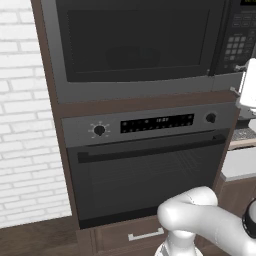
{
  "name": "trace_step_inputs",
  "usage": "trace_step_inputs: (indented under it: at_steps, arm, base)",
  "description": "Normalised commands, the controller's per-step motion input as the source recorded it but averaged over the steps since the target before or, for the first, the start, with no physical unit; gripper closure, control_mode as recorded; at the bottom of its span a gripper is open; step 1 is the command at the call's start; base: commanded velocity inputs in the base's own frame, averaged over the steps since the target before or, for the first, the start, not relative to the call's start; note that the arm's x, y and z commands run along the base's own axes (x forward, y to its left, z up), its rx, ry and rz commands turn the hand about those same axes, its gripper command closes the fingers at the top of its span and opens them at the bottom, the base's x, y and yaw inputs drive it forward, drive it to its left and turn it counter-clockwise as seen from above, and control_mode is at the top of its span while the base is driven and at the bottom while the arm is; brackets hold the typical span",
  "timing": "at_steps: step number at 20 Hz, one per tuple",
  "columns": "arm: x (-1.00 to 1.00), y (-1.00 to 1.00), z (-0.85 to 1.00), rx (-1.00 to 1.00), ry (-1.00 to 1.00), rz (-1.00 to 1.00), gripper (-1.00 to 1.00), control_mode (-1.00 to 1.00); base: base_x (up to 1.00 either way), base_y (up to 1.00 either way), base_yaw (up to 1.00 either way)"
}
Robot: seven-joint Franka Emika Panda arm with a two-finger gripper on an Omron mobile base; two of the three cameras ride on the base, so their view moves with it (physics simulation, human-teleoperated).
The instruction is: Pick the broccoli from the sink and place it in the bowl. Then pick the bowl and place it in the microwave. Then close the microwave door and press the start button.
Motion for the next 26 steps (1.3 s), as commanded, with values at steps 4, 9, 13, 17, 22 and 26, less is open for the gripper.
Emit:
trace_step_inputs:
  at_steps: [4, 9, 13, 17, 22, 26]
  arm:
    - [0.28, 0.00, 0.00, 0.03, 0.03, 0.00, -1.00, -1.00]
    - [0.31, -0.02, 0.00, 0.04, 0.03, 0.00, -1.00, -1.00]
    - [0.28, -0.14, -0.03, 0.03, 0.03, 0.04, -1.00, -1.00]
    - [0.24, -0.26, -0.09, 0.03, 0.05, 0.09, -1.00, -1.00]
    - [0.21, -0.25, -0.13, 0.03, 0.05, 0.09, -1.00, -1.00]
    - [0.35, -0.02, -0.29, 0.00, 0.10, 0.01, -1.00, -1.00]
  base:
    - [0.00, 0.00, 0.00]
    - [0.00, 0.00, 0.00]
    - [0.00, 0.00, 0.00]
    - [0.00, 0.00, 0.00]
    - [0.00, 0.00, 0.00]
    - [0.00, 0.00, 0.00]
